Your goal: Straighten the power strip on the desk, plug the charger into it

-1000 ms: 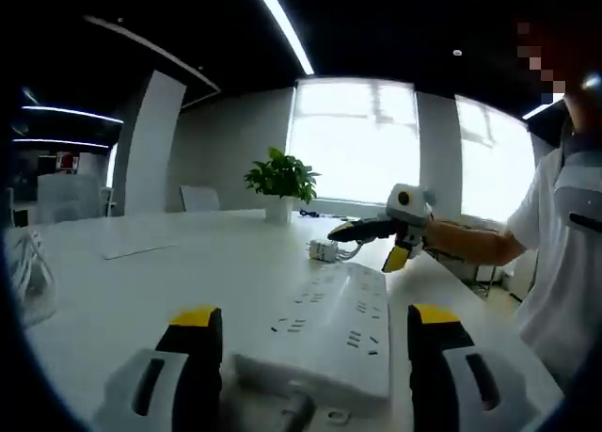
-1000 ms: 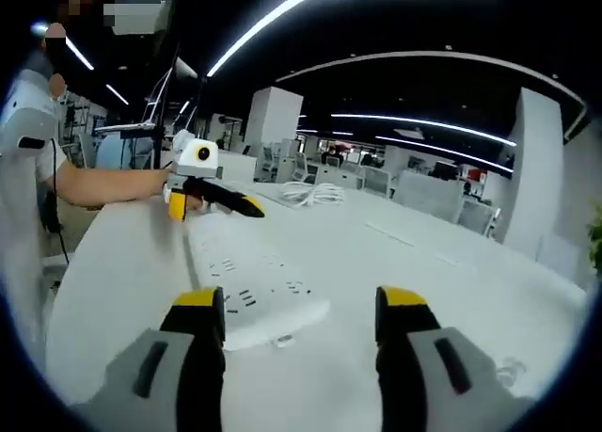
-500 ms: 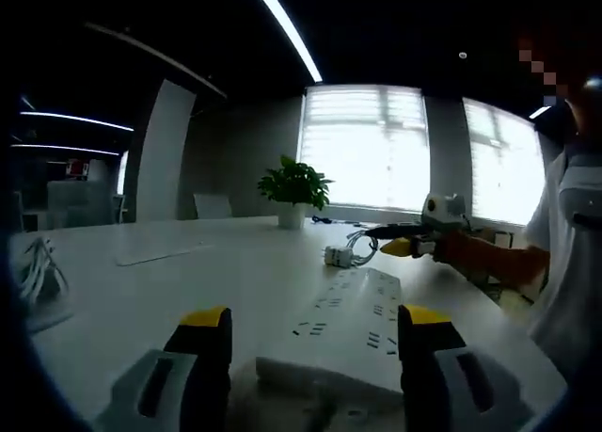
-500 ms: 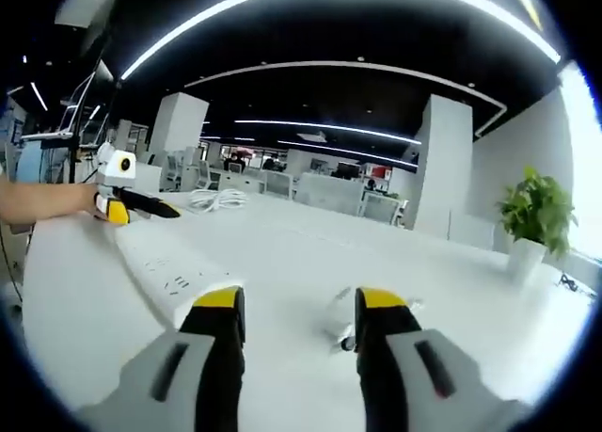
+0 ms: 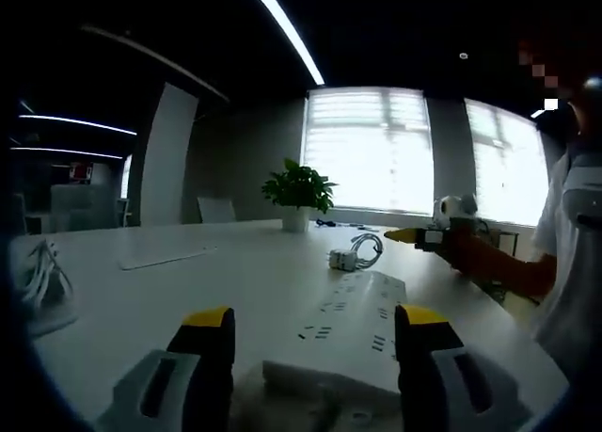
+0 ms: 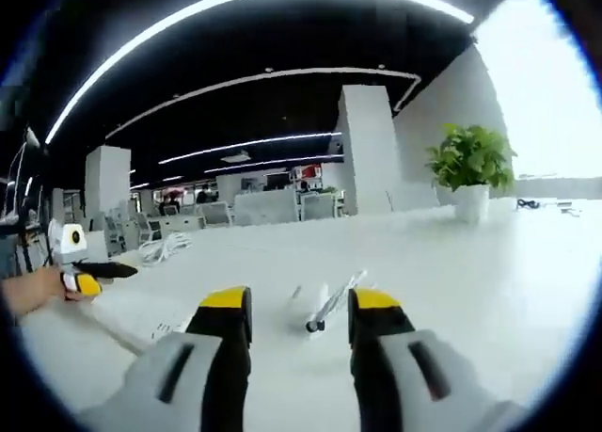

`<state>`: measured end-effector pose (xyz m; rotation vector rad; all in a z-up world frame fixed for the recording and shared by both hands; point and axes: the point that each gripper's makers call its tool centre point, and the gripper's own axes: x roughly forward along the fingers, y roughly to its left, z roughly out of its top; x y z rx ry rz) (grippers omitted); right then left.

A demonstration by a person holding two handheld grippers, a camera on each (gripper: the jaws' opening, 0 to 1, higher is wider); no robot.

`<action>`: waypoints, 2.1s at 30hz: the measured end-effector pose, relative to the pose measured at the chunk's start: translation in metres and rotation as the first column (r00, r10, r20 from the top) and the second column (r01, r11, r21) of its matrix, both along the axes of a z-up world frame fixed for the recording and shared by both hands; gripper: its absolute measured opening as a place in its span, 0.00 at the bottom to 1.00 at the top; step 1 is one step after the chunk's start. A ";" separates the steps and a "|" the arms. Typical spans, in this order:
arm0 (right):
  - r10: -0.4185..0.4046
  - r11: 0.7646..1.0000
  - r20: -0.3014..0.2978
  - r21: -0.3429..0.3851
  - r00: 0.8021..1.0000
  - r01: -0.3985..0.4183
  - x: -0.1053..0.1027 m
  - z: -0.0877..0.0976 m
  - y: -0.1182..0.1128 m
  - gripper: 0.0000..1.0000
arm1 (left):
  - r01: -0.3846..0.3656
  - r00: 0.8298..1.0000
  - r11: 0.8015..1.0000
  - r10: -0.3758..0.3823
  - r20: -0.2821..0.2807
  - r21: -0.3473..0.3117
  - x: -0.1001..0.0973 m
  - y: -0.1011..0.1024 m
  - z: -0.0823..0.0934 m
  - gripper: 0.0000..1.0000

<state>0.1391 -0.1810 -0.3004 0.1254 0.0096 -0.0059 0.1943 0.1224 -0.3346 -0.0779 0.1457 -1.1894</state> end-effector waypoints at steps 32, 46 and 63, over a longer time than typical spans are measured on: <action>-0.023 0.999 -0.075 0.046 0.997 0.027 0.030 -0.019 -0.011 0.26 | -0.027 0.998 0.999 0.025 0.065 0.037 0.002 -0.006 -0.001 0.68; -0.031 0.999 -0.109 0.017 0.994 0.033 0.037 -0.027 -0.011 0.17 | -0.032 0.997 0.998 0.029 0.067 0.047 0.001 -0.004 -0.003 0.66; -0.071 0.990 -0.083 -0.130 0.994 0.059 0.058 -0.024 -0.030 0.09 | -0.038 0.997 0.998 0.034 0.066 0.052 0.003 -0.002 -0.004 0.61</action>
